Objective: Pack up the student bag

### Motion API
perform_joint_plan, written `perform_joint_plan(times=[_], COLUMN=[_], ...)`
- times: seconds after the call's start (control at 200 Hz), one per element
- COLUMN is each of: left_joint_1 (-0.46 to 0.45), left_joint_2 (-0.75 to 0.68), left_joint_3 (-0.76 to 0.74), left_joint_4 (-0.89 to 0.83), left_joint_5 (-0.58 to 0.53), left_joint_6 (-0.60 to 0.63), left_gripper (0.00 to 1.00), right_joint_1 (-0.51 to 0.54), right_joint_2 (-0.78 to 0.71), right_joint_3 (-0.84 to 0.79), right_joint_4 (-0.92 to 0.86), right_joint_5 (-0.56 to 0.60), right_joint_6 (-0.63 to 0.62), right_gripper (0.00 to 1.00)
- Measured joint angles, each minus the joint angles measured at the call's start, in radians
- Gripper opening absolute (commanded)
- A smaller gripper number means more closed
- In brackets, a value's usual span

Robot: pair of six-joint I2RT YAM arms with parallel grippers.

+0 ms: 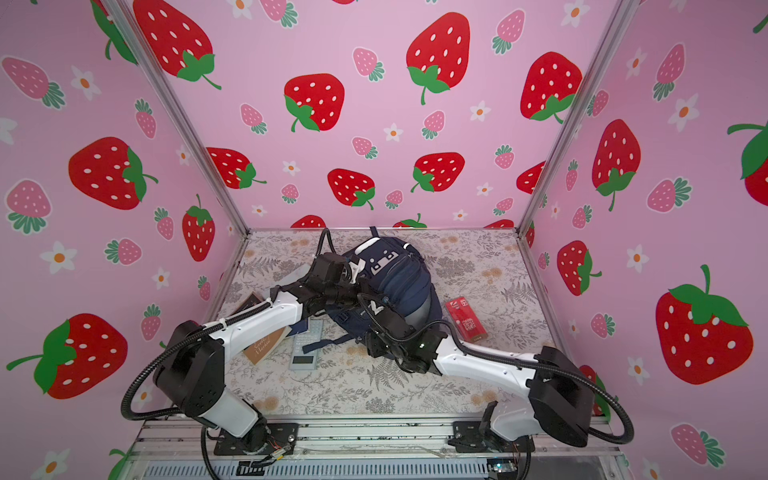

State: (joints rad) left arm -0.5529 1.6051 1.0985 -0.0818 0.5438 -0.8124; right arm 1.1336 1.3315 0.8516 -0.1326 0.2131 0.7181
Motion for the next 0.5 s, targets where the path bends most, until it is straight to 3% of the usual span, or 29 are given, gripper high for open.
perform_joint_plan(times=[0.045,0.115,0.215,0.355,0.5], left_joint_1=[0.004,0.009,0.01,0.009,0.021], left_joint_2=[0.0,0.0,-0.021,-0.143,-0.37], left_joint_3=[-0.008,-0.009,-0.009,-0.007,-0.003], left_joint_4=[-0.005,-0.019,-0.042,-0.135,-0.273], left_joint_5=[0.011,0.026,0.041,-0.01,-0.245], left_joint_6=[0.02,0.049,0.079,0.145,0.216], left_gripper=[0.01,0.29,0.5,0.56,0.65], right_joint_1=[-0.005,-0.011,-0.036,-0.083,-0.124], right_joint_2=[-0.038,-0.085,-0.101,-0.039,0.103], right_joint_3=[0.0,0.005,0.049,0.183,0.341], right_joint_4=[-0.013,-0.035,-0.079,-0.105,-0.096], right_joint_5=[0.008,0.012,-0.001,-0.083,-0.24], right_joint_6=[-0.001,-0.005,-0.021,-0.075,-0.142], right_gripper=[0.62,0.64,0.65,0.66,0.67])
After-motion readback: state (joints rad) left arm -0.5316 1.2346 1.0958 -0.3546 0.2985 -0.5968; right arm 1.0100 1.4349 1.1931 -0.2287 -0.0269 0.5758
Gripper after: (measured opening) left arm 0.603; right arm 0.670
